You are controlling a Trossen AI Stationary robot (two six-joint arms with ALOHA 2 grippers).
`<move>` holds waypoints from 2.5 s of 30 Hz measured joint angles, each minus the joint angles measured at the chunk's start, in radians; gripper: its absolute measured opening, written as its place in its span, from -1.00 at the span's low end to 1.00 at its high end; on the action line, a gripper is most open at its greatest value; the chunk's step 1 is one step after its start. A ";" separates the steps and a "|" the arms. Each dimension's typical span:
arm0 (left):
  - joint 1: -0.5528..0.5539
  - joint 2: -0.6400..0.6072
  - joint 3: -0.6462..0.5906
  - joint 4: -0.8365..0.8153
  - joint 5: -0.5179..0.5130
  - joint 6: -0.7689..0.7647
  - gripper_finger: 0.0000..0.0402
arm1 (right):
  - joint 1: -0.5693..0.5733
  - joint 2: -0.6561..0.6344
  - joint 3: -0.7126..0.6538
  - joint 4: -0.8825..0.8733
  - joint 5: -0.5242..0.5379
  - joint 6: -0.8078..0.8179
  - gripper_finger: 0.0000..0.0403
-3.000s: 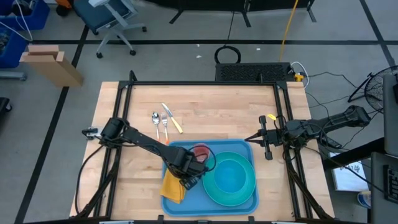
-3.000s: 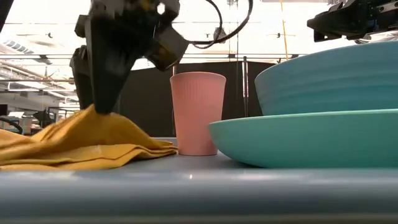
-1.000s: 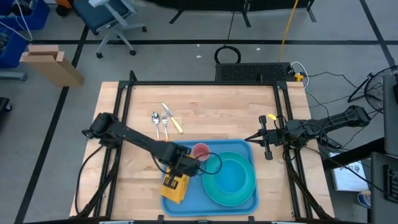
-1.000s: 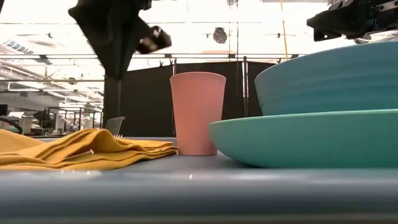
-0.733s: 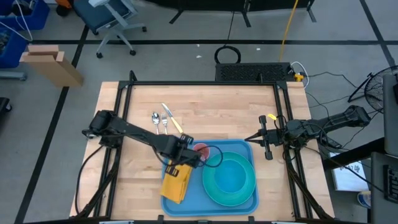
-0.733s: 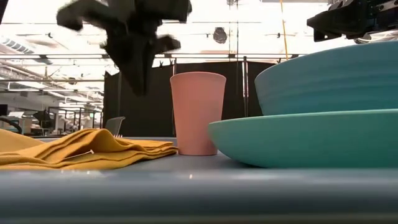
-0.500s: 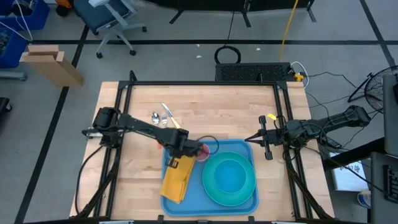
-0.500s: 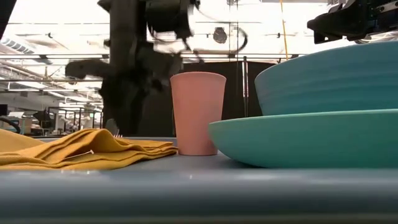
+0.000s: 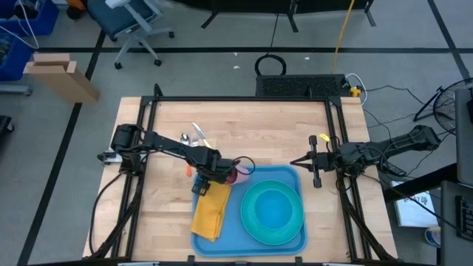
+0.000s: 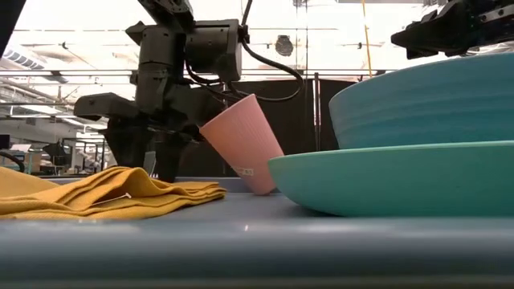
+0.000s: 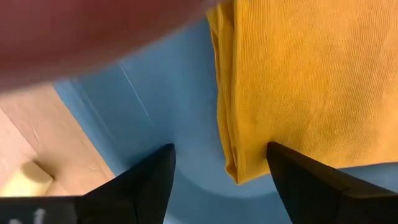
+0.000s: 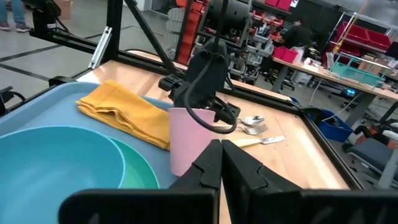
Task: Set up tray
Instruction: Adjust the yellow napkin on the blue serving tray, then adjust the pink cup on the blue serving tray
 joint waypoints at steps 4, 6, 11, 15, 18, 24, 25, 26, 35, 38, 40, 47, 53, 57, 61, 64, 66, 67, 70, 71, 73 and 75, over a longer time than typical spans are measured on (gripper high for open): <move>-0.008 0.002 0.018 0.007 -0.009 -0.012 0.23 | 0.000 0.000 0.000 0.000 0.000 0.005 -1.00; -0.015 0.002 0.033 0.009 -0.010 -0.017 0.20 | 0.000 0.000 0.000 0.000 0.000 0.007 -1.00; -0.043 0.002 0.082 -0.002 -0.017 -0.029 0.17 | 0.000 0.000 0.000 -0.002 -0.002 0.013 -1.00; -0.059 0.002 0.124 -0.044 -0.044 -0.046 0.17 | 0.000 0.000 0.000 -0.003 -0.003 0.026 -1.00; -0.074 0.002 0.161 -0.056 -0.097 -0.055 0.17 | 0.000 0.000 0.000 -0.003 -0.003 0.025 -1.00; -0.101 0.002 0.272 -0.038 -0.096 -0.018 0.17 | 0.000 0.000 0.000 0.005 -0.004 0.009 -1.00; -0.104 0.002 0.292 -0.037 -0.096 -0.016 0.17 | 0.000 0.000 0.000 0.004 -0.004 0.007 -1.00; -0.105 0.002 0.310 -0.037 -0.097 -0.017 0.17 | 0.000 0.000 0.000 0.004 -0.004 0.006 -1.00; -0.115 0.001 0.356 -0.060 -0.126 -0.105 0.17 | 0.000 0.000 0.000 0.004 -0.004 0.003 -1.00; -0.139 0.002 0.329 -0.064 -0.164 -0.119 0.17 | 0.000 0.000 0.000 0.004 -0.004 0.004 -1.00; -0.160 0.002 0.322 -0.065 -0.213 -0.126 0.17 | 0.000 0.000 0.000 0.004 -0.004 0.004 -1.00; -0.227 0.020 0.323 -0.021 -0.303 -0.167 0.17 | 0.000 0.000 0.000 0.004 -0.004 0.004 -1.00; -0.241 0.066 0.291 0.112 -0.379 -0.141 0.17 | 0.000 0.000 0.000 0.011 -0.004 0.007 -1.00; -0.235 0.088 0.270 0.167 -0.405 -0.132 0.17 | 0.000 0.000 0.000 0.017 -0.004 0.016 -1.00; -0.223 0.077 0.271 0.176 -0.375 -0.160 0.03 | 0.000 0.000 0.000 0.020 -0.004 0.009 -1.00; -0.215 0.065 0.271 0.161 -0.325 -0.178 -0.28 | 0.000 0.000 0.000 0.021 -0.004 0.003 -1.00; -0.204 0.055 0.278 0.155 -0.292 -0.187 -0.56 | 0.000 0.000 0.000 0.021 -0.004 0.000 -1.00; -0.198 0.053 0.288 0.153 -0.276 -0.199 -0.71 | 0.000 0.000 0.000 0.021 -0.004 0.000 -1.00; -0.175 0.055 0.325 0.109 -0.252 -0.222 -0.93 | 0.000 0.000 0.000 0.021 -0.003 0.000 -1.00; -0.169 0.056 0.345 0.077 -0.243 -0.228 -0.93 | 0.000 0.000 0.000 0.022 -0.003 -0.001 -1.00; -0.151 0.056 0.393 0.015 -0.200 -0.231 -0.95 | 0.000 0.000 0.000 0.023 -0.003 -0.001 -1.00; -0.129 0.055 0.443 -0.051 -0.176 -0.232 -0.97 | 0.000 0.000 0.000 0.023 -0.003 -0.001 -1.00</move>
